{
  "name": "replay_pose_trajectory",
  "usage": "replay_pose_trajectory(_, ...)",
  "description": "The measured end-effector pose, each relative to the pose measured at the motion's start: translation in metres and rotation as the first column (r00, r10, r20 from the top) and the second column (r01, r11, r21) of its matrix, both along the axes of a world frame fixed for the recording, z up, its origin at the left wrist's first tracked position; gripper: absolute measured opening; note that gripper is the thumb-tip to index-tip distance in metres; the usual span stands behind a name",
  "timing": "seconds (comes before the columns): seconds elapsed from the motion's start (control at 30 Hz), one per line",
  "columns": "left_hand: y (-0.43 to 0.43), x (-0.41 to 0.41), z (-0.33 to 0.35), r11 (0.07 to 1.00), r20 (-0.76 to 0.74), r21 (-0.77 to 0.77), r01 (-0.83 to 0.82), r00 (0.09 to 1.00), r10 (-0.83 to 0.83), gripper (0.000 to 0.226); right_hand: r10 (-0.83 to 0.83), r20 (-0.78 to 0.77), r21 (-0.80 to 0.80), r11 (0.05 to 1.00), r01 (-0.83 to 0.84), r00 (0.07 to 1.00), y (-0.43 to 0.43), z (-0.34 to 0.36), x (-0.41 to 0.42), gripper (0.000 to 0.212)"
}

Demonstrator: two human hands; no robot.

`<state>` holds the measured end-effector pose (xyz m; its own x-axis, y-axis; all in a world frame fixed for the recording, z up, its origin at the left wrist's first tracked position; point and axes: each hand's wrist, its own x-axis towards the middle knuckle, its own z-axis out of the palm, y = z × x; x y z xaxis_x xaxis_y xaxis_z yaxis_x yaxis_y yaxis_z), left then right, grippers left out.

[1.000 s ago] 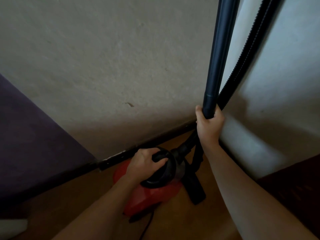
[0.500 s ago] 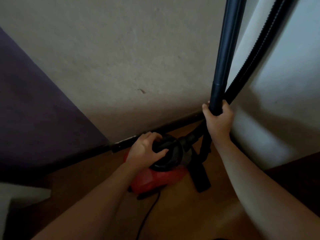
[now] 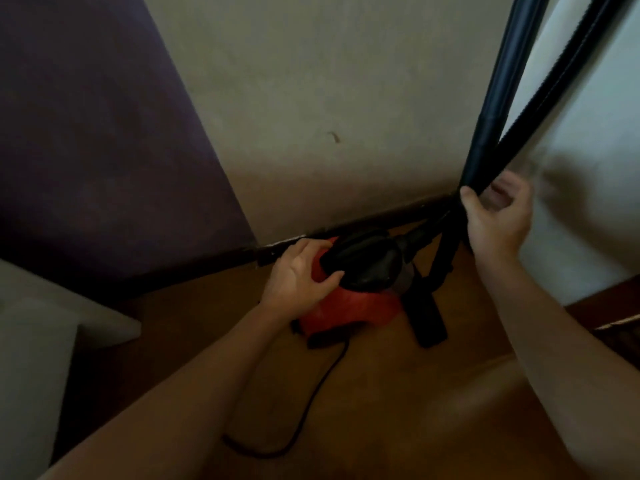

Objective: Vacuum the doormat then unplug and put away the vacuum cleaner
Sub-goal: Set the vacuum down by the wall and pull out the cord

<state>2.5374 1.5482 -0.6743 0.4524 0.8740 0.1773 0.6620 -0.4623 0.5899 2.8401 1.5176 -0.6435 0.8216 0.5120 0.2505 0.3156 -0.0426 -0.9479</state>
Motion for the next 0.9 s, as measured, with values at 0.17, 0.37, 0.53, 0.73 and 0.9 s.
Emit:
replay_pose_trajectory(0.17, -0.044, -0.038, 0.011, 0.999, 0.043, -0.029, -0.036, 0.998, 0.037, 0.050, 0.268, 0.158, -0.234, 0.945, -0.228, 0.950, -0.056, 0.007, -0.048, 0.045)
replay_pose_trajectory(0.37, -0.071, -0.076, 0.003, 0.985, 0.129, -0.099, -0.141, 0.980, 0.153, 0.044, 0.675, 0.364, -0.527, 0.718, -0.455, 0.642, -0.094, 0.029, -0.102, 0.045)
replay_pose_trajectory(0.53, -0.083, -0.103, 0.003, 0.977, 0.172, -0.187, -0.105, 0.975, 0.138, 0.037, 0.816, 0.353, -0.723, 0.549, -0.420, 0.458, -0.096, 0.048, -0.124, 0.047)
replay_pose_trajectory(0.73, -0.056, -0.109, -0.003, 0.959, 0.183, -0.244, -0.142, 0.965, 0.190, 0.028, 0.875, 0.406, -0.810, 0.479, -0.339, 0.265, -0.060, 0.058, -0.134, 0.049)
replay_pose_trajectory(0.9, -0.022, -0.108, -0.037, 0.952, 0.162, -0.241, -0.188, 0.960, 0.230, 0.030, 0.914, 0.400, -0.861, 0.399, -0.314, 0.065, -0.019, 0.025, -0.137, 0.056)
